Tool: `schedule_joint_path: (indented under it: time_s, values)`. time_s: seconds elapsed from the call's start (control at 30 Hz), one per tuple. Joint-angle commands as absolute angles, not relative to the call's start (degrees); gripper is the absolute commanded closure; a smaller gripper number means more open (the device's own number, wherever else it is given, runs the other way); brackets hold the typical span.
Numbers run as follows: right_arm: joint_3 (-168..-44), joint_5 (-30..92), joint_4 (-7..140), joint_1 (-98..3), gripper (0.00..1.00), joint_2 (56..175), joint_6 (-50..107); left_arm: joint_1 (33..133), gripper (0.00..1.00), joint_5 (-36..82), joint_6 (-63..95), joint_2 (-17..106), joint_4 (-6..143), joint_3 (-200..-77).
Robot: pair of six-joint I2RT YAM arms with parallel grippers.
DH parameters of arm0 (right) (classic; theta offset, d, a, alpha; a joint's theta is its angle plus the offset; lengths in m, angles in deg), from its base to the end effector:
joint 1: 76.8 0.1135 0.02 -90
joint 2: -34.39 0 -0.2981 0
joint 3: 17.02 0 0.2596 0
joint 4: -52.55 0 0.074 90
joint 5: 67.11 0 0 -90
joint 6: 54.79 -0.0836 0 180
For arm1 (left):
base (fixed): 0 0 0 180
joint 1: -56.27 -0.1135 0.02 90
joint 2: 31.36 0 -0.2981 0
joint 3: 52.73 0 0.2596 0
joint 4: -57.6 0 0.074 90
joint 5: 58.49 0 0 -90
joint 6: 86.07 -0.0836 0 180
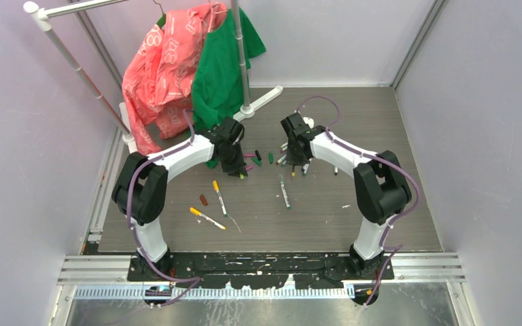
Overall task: Open the pen caps
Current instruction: Place the pen cap at the center of the board.
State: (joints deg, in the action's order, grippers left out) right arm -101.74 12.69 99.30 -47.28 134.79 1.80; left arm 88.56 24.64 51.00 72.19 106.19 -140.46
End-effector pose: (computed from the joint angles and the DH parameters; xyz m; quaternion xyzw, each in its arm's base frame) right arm 0.3520 0.1823 0.1980 0.0540 0.9661 0.0502 0.2475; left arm 0.3391 -0.2261 0.1909 -0.1120 0.9670 -0.1861 0.1328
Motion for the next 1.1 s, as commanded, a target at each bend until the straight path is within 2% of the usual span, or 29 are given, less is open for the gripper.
schedule_joint_path:
  time_s: [0.0,0.2,0.43,0.67,1.07]
  values:
    - [-106.7,5.5,98.4,-48.3,0.95,138.2,-0.2,88.8,0.86,27.8,47.3,73.3,109.3,-143.5]
    - [-110.3,2.9,99.6,-49.6,0.92,143.8,-0.3,88.8,0.81,28.8,45.7,75.3,110.9,-145.0]
    - [-111.8,2.8,99.7,-50.2,0.77,147.4,-0.2,88.8,0.74,29.2,45.0,77.1,111.6,-145.7]
    - [-112.8,3.1,99.5,-50.3,0.61,147.4,1.1,88.8,0.7,30.9,44.7,77.0,113.0,-147.0]
    - [-113.1,3.9,101.8,-47.3,0.58,137.4,6.3,88.8,0.69,40.5,47.9,64.3,121.5,-146.9]
